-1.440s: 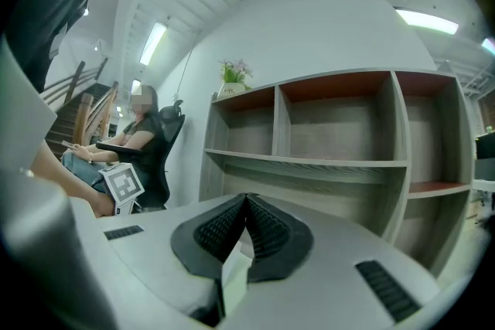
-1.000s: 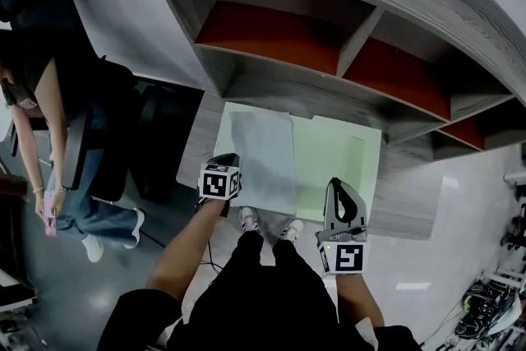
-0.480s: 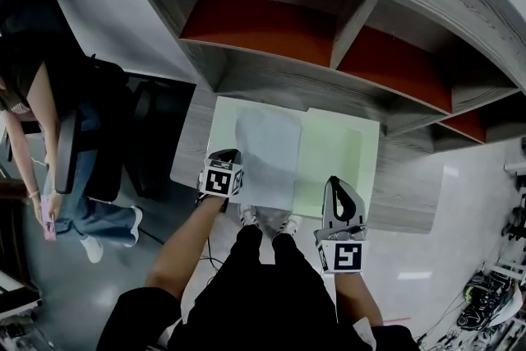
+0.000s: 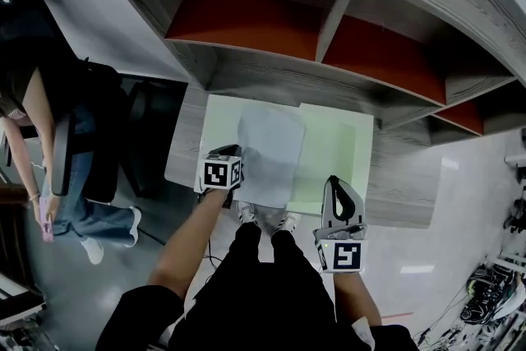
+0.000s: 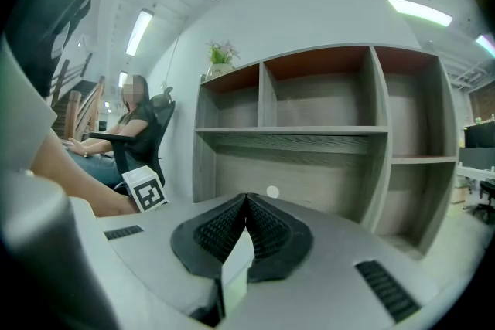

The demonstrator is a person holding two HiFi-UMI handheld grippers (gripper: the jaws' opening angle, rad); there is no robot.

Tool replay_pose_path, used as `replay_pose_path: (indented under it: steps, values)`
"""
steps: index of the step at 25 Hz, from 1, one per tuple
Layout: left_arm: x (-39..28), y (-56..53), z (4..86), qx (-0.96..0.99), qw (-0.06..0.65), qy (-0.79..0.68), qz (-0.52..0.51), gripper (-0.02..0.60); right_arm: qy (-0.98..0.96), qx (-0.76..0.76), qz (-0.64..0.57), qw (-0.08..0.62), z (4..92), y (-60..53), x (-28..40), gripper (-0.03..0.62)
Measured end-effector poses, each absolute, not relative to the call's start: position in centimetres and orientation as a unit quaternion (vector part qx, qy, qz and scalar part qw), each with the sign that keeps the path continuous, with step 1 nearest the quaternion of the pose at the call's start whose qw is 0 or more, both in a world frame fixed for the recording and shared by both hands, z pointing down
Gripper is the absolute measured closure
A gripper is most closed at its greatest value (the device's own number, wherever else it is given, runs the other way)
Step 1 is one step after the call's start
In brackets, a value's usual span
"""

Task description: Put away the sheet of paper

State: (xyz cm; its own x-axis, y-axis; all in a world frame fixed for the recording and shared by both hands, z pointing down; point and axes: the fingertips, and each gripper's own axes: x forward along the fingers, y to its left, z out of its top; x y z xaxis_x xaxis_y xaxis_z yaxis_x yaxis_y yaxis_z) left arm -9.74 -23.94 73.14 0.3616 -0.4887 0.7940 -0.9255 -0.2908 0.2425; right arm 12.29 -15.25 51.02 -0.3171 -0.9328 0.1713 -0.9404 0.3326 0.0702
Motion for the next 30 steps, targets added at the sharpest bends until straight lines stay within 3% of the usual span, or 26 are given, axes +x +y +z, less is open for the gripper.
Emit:
replay_pose_path:
  steps: [15,30]
  values:
    - [-9.8,-25.3,73.8,0.721,0.395,-0.497,0.277,0.575,-0.807,0.583,0.030,0.082,51.7,-15.6,14.7,0.577]
    - [-2.4,-24.2,73.6,0.737,0.425,-0.461,0.251,0.575,-0.807,0.580,0.049,0.101,53.1,-15.0,15.7,0.577]
